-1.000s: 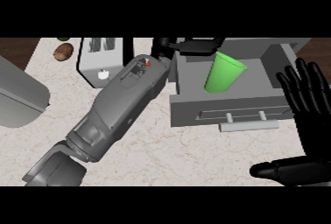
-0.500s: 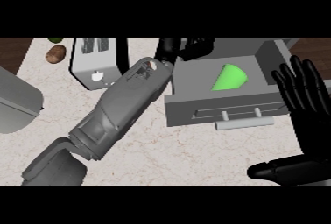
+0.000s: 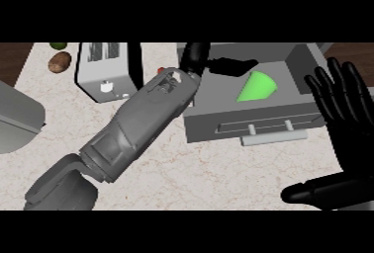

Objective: Pick up the cup, place it into the drawer and close the drawer

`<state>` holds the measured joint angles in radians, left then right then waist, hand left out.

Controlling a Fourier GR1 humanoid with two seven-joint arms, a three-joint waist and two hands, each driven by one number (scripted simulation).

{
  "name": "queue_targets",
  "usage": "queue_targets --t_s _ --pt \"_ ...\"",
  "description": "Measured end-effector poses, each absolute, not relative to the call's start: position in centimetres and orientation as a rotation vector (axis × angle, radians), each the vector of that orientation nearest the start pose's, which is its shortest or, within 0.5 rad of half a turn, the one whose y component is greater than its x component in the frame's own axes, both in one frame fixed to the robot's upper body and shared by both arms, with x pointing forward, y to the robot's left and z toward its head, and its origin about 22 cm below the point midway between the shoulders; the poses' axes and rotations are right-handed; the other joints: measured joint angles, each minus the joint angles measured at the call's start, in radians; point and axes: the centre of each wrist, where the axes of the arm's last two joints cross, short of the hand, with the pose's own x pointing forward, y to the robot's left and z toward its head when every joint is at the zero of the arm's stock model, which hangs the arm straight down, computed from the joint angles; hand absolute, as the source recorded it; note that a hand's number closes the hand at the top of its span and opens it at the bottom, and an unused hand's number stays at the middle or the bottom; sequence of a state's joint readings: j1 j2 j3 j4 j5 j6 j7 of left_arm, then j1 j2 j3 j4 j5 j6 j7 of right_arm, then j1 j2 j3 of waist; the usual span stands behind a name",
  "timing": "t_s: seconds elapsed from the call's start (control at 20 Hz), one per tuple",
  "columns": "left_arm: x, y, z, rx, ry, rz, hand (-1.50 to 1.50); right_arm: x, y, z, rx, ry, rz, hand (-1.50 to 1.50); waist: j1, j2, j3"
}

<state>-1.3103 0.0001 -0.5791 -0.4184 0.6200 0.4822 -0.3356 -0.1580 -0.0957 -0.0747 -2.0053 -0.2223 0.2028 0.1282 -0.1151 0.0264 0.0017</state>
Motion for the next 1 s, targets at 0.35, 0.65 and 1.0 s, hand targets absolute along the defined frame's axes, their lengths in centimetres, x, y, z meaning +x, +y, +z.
queue_targets --t_s 0.35,0.65,1.0 --pt "42.2 0.4 14.3 -0.178 -1.957 -0.218 -1.50 23.9 -24.7 14.3 0.319 -2.006 0.155 -1.50 0.033 -0.008 -0.001" --pt "42.2 1.2 14.8 -0.292 -1.967 -0.124 -1.50 22.9 -26.4 14.4 0.324 -2.002 0.179 1.50 0.081 -0.021 -0.001" --pt "42.6 5.5 15.2 -0.311 -1.953 0.006 -1.50 21.5 -26.9 15.3 0.219 -1.976 0.410 1.50 0.121 -0.033 -0.002"
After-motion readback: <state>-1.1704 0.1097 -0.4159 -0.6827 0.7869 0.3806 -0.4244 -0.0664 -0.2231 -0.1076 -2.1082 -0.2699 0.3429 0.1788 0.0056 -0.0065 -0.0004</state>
